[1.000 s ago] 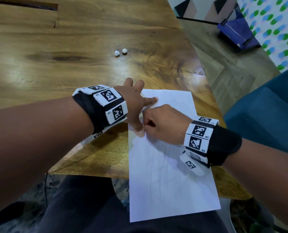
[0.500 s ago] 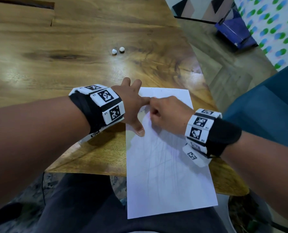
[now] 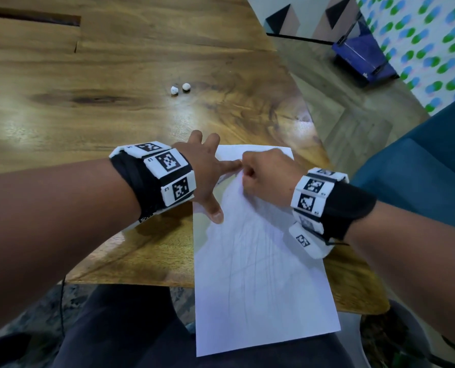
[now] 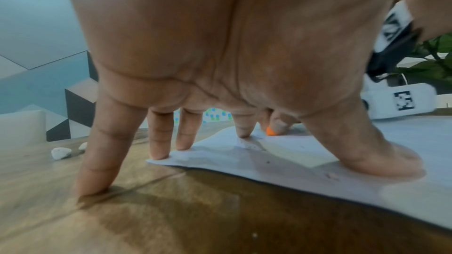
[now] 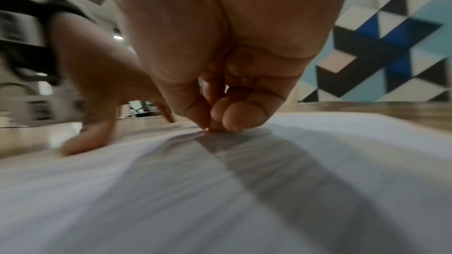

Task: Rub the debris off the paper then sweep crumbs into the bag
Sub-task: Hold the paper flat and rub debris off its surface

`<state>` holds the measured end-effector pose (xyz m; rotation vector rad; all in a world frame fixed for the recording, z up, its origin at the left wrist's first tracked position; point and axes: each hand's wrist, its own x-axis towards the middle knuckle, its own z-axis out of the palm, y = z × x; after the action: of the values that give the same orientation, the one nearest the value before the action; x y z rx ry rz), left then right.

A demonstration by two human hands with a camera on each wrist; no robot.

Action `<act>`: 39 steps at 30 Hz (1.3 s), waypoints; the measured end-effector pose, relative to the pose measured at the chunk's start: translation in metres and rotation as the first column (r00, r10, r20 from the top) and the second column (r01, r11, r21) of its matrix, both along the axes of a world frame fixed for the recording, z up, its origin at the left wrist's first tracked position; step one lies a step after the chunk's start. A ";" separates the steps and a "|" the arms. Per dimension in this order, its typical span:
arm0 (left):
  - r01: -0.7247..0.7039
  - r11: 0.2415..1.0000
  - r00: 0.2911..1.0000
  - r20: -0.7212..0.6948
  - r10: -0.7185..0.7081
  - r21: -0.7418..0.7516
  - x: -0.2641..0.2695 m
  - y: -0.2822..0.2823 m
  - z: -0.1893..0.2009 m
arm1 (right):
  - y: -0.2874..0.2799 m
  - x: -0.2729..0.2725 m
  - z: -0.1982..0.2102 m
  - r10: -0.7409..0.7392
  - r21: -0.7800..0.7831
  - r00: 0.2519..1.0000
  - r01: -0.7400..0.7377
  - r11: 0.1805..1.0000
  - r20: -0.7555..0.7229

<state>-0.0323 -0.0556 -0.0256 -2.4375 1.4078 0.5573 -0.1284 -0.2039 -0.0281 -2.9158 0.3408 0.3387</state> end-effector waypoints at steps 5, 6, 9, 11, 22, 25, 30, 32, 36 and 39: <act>0.041 0.999 0.998 0.041 -0.041 0.017 0.002 -0.002 -0.001 | 0.012 -0.009 -0.004 0.091 0.055 0.994 -0.088 0.995 -0.057; 0.048 0.999 0.997 0.053 -0.049 0.017 0.002 -0.001 -0.001 | 0.002 -0.006 -0.003 0.027 0.040 0.999 -0.025 0.999 -0.044; 0.066 0.997 0.995 0.076 -0.068 0.025 0.003 -0.001 -0.002 | -0.032 0.006 0.002 -0.110 -0.015 0.994 0.110 0.994 0.003; 0.088 0.996 0.992 0.084 -0.089 0.017 0.003 -0.001 -0.004 | -0.043 0.010 0.004 -0.159 -0.036 0.987 0.159 0.987 0.008; 0.176 0.984 0.982 0.074 -0.174 -0.012 0.002 -0.005 -0.001 | -0.048 0.009 -0.004 -0.193 -0.009 0.981 0.193 0.981 0.030; 0.143 0.990 0.989 -0.040 -0.144 -0.013 0.001 -0.007 -0.001 | -0.041 0.006 -0.001 -0.163 -0.042 0.986 0.164 0.985 0.037; 0.101 0.990 0.990 -0.087 -0.109 -0.094 -0.001 -0.007 -0.004 | -0.004 -0.006 -0.004 -0.021 0.002 1.000 0.021 1.000 0.017; 0.126 0.986 0.989 -0.058 -0.133 -0.111 -0.002 -0.009 -0.006 | -0.001 -0.006 -0.004 -0.013 0.065 1.000 0.012 0.998 0.013; 0.108 0.987 0.993 -0.041 -0.113 -0.117 -0.002 -0.011 -0.008 | -0.035 0.013 0.001 -0.147 0.005 0.989 0.147 0.989 0.004; 0.093 0.989 0.994 -0.037 -0.098 -0.117 -0.003 -0.012 -0.006 | -0.053 0.025 0.006 -0.216 -0.043 0.976 0.217 0.975 0.023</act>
<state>-0.0350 -0.0676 -0.0317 -2.4431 1.6072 0.5221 -0.1036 -0.2571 -0.0226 -2.8854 0.6647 0.2740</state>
